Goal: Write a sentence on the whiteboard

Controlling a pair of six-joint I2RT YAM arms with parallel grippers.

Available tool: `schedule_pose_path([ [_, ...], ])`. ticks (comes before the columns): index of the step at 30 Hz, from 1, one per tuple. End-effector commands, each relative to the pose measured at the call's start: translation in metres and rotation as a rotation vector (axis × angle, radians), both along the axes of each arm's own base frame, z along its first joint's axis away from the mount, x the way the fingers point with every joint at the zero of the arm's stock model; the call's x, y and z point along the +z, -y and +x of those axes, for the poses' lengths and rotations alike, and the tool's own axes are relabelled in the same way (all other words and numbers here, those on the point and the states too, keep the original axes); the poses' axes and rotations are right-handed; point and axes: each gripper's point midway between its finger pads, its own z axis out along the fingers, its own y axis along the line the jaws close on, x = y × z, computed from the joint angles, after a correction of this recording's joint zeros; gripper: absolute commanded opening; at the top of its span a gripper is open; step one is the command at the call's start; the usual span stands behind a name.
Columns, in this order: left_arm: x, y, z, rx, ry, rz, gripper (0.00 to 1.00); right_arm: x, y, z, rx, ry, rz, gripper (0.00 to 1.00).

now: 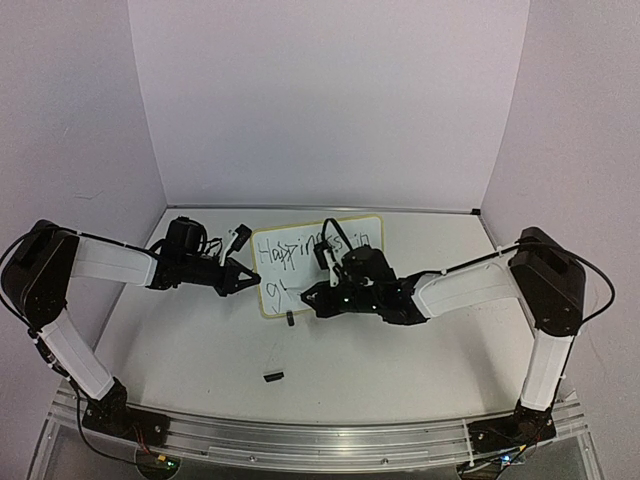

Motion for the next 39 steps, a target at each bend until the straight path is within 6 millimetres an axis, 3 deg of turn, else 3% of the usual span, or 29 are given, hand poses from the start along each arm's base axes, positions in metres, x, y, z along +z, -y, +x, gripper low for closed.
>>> schedule_pose_path([
  [1, -0.002, -0.010, 0.013, 0.062, 0.038, 0.054, 0.00, 0.048, 0.000, 0.014, -0.049, 0.086, 0.087, 0.00],
  [5, -0.003, -0.010, 0.013, 0.061, 0.036, 0.055, 0.00, 0.050, 0.002, 0.016, -0.062, 0.095, 0.087, 0.00],
  [17, -0.002, -0.010, 0.013, 0.061, 0.040, 0.054, 0.00, 0.025, 0.019, 0.015, -0.127, 0.051, 0.039, 0.00],
  [24, -0.002, -0.010, 0.013, 0.060, 0.038, 0.053, 0.00, 0.023, 0.026, 0.013, -0.140, 0.050, 0.030, 0.00],
  [32, -0.001, -0.010, 0.013, 0.063, 0.041, 0.054, 0.00, 0.054, 0.009, -0.002, -0.001, 0.105, 0.109, 0.00],
  [39, -0.002, -0.009, 0.014, 0.060, 0.039, 0.053, 0.00, 0.075, 0.014, -0.011, 0.032, 0.135, 0.140, 0.00],
])
